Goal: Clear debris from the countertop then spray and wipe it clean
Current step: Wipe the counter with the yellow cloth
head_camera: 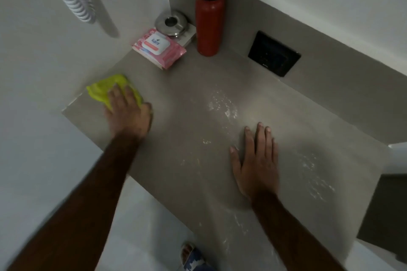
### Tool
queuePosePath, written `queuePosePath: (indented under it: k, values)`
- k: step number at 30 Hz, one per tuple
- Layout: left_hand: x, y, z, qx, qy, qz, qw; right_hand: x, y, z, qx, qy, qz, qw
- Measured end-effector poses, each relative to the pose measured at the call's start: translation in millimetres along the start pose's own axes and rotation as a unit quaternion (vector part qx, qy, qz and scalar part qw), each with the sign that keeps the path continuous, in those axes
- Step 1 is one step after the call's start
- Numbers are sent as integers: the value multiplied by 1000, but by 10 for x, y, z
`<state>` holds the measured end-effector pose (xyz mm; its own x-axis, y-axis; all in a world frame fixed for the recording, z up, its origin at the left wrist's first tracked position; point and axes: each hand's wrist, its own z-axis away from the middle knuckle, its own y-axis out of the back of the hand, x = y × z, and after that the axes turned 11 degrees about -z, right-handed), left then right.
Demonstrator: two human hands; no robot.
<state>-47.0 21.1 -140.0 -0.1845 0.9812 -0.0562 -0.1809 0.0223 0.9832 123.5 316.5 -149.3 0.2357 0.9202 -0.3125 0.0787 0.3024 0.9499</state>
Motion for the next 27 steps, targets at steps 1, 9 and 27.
queuePosePath:
  k: [1, 9, 27]
  values:
    - [210, -10, 68, -4, -29, -14, 999, -4, 9, 11, 0, 1, -2, 1000]
    - [917, -263, 2167, 1, -391, -77, 917, 155, 429, 128, 0, -46, -273, 961]
    - [1590, 39, 450, -1, -117, -12, 993, 1663, 562, 573, 82, -123, -23, 989]
